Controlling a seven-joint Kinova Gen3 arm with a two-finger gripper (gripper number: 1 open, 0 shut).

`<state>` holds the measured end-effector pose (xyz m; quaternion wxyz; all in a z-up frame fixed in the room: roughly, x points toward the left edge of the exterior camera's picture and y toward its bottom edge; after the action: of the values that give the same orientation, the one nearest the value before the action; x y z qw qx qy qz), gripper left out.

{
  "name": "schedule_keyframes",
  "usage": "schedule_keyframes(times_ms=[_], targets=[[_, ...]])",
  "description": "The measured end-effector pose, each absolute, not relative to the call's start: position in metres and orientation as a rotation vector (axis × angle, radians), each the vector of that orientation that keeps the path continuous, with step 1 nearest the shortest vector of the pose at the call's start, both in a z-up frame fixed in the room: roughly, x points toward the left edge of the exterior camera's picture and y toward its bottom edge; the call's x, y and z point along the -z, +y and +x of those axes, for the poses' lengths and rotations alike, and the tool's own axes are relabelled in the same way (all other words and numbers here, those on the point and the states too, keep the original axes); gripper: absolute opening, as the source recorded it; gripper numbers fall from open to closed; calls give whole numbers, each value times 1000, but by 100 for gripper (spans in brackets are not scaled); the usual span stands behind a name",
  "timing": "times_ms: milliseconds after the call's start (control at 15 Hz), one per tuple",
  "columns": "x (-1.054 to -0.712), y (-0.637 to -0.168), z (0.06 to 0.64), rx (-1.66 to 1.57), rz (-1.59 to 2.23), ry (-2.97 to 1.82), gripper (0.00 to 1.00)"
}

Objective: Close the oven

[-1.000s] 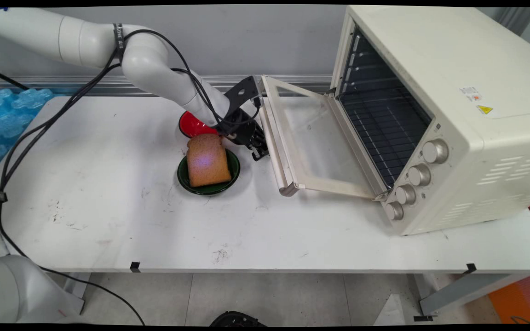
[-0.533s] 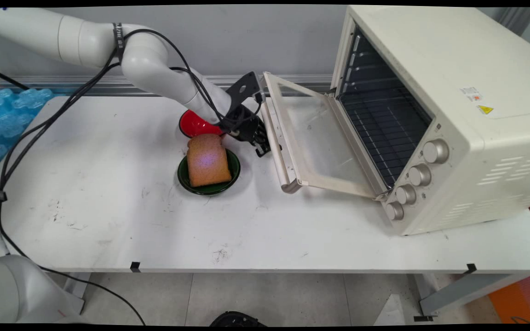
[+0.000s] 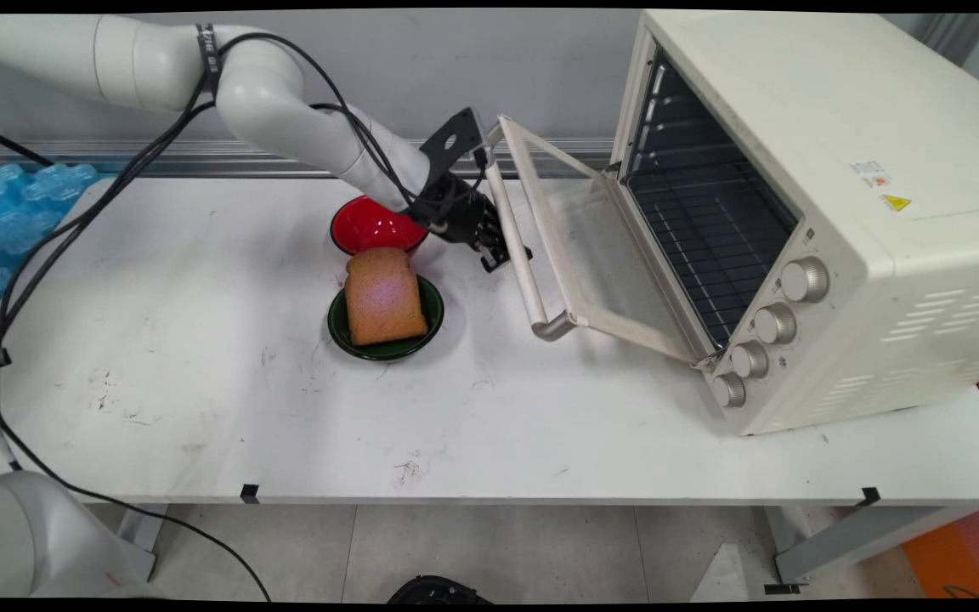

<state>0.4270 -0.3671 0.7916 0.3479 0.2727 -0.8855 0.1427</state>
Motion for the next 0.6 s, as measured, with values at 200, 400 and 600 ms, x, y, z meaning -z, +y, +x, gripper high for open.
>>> schedule_keyframes(times_ms=[200,400,600], targets=[[-804,-370,423,-377,688,-2274,0],[-817,-375,416,-384,665,-2249,0],[-828,-380,409,-388,645,-2227,0]])
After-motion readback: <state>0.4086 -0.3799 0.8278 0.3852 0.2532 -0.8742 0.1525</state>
